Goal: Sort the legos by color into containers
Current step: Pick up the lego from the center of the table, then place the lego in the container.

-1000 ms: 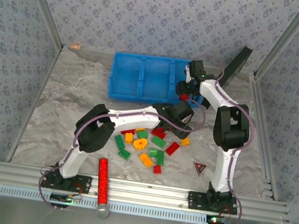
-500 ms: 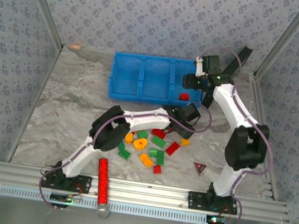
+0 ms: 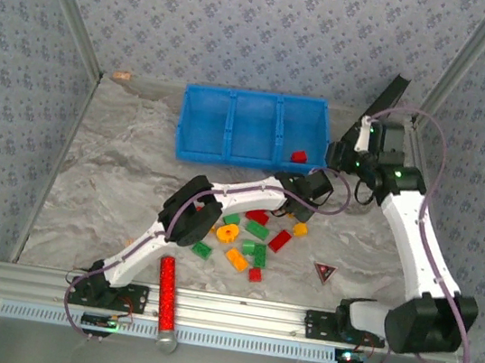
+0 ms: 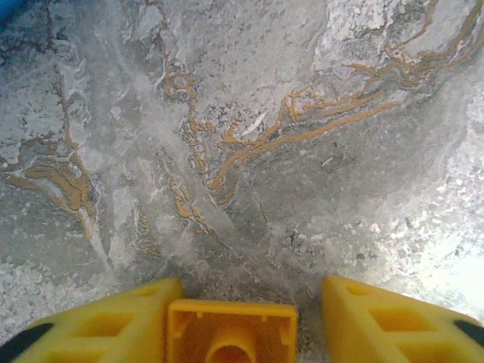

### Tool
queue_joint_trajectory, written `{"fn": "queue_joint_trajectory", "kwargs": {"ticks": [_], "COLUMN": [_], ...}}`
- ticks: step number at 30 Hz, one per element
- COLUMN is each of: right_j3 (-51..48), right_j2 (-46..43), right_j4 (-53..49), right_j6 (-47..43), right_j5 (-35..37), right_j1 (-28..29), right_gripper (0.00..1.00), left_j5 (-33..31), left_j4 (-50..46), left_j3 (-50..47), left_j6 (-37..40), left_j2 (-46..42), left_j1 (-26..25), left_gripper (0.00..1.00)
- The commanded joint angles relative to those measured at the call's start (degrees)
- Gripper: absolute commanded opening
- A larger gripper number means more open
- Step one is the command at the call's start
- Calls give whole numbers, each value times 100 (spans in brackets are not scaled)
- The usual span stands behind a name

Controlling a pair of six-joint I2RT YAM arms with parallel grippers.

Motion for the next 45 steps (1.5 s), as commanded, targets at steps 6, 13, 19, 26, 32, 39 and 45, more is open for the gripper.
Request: {"fn": "queue_joint_trajectory", "kwargs": {"ticks": [6,13,19,26,32,39,45], "right_j3": [-1135,-2065,-2767,-3731,-3862,-3349,-2869], "right_j2": [-1383,-2807,-3662,-3921,-2884,-1125,-189], "right_j4": [-685,-911,-1195,-781,0,832,946], "right_j6": [765,1167,1936,3125,3515,3532,3485], "right_j5": [-44,-336,-307,349,966,1147,1140], "right_j1": [92,477,1193,2681,3778,4471,4675], "right_gripper": [66,63,63,62,62,63,63], "left_j5": [-88,28,107,-82,-178,23,238], "left_j4": [-231,-178,-151,-235,-274,-371,-856], "left_j3": [-290,41,115,375,565,1177,1984], "left_j6": [-44,151,291,561,533,269,106], "left_j2": [-36,-529,-1136,-1621,-1677,-952,-18], "left_j1": [74,382,699,1164,1784,2252,2370], "left_gripper": [30,23,22,22,22,21,21]}}
